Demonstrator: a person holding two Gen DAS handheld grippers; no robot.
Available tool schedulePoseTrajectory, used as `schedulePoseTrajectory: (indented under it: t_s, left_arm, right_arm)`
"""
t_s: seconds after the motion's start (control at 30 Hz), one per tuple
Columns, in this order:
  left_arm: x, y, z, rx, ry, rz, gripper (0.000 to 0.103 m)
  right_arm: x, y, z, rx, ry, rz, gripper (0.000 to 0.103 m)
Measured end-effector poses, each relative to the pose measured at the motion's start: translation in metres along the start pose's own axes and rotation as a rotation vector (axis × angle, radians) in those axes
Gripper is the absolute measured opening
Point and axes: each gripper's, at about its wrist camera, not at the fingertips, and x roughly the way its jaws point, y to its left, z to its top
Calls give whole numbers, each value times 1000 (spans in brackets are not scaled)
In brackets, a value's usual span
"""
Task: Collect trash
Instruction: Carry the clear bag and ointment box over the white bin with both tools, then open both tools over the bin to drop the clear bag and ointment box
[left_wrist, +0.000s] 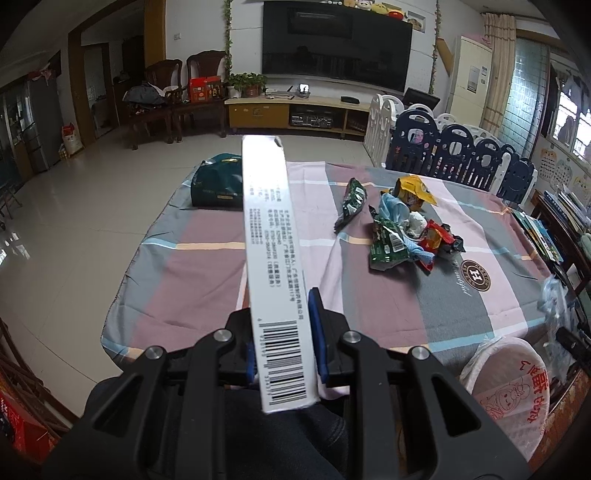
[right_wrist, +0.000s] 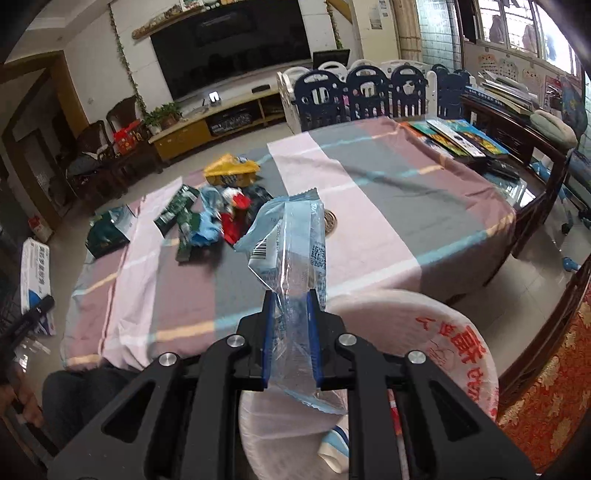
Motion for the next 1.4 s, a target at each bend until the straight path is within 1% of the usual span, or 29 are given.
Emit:
schedulePoseTrajectory:
  t_s: [0.07,0.13,0.17,0.2,0.23,0.27,0.3,0.33,0.37,0.47,0.6,0.63,0.7,0.77,0.8,0.83,0.9,0.97,1.03,1.13,1.17,1.2,1.27,1.33,1.4]
  left_arm:
    - [-1,-5,-1,-1,16,-52,24]
    - [2,-14,-4,16,37,-94,24]
    - [3,-19,-6,28,48,-110,24]
    - [5,-24,-8,39,62,-135,24]
    - [7,-30,-10,49,79,-165,24]
    - [8,-37,-12,61,96,-196,24]
    - [10,-45,-15,80,113,-230,24]
    - [12,-55,-18,108,130,-270,24]
    - [13,-65,-22,134,148,-312,24]
    - [16,-100,-36,223,204,-429,24]
    - [13,-164,-68,432,279,-605,24]
    - [12,-179,-76,481,292,-621,25]
    - [7,-208,-94,598,301,-627,26]
    - [0,-232,-111,695,297,-657,44]
    - [-1,-238,-116,717,292,-664,66]
    - [-4,-241,-119,729,274,-665,80]
    - [-6,-239,-120,735,248,-651,87]
    - [-1,-229,-116,713,239,-601,88]
    - [5,-218,-108,653,230,-532,88]
    - [19,-193,-88,525,214,-434,88]
    - [22,-183,-82,485,202,-388,88]
    - [23,-174,-76,452,172,-318,88]
    - [21,-156,-67,412,80,-170,88]
    - [17,-139,-59,382,5,-68,88]
    - [15,-119,-49,323,-38,0,88]
  right_arm:
    - [11,-15,-18,6,70,-41,18]
    - [28,-30,-37,42,182,-47,18]
    - [38,-37,-47,70,250,-37,22]
    - [45,-42,-53,96,300,-27,26]
    - [51,-50,-60,143,348,-16,35]
    - [50,-56,-63,179,352,-13,45]
    - [47,-62,-62,212,331,-16,52]
    - [42,-66,-60,233,305,-24,65]
    - [36,-71,-56,252,272,-37,73]
    - [18,-89,-42,300,179,-79,75]
    - [-8,-123,-32,407,75,-114,75]
    - [-14,-132,-31,429,57,-121,76]
    - [-20,-145,-30,461,42,-136,77]
    - [-24,-155,-30,485,31,-142,77]
    - [-24,-158,-31,491,29,-144,77]
    - [-24,-160,-32,496,29,-147,77]
    - [-21,-163,-34,504,34,-152,77]
    - [-16,-165,-37,513,48,-151,77]
    - [-9,-162,-40,518,65,-140,77]
    - [0,-149,-41,486,79,-121,77]
    - [3,-143,-40,468,82,-118,77]
    - [6,-138,-39,451,85,-114,77]
    - [16,-124,-37,410,100,-104,77]
    - [26,-111,-33,383,123,-84,77]
    - [34,-97,-28,362,137,-62,77]
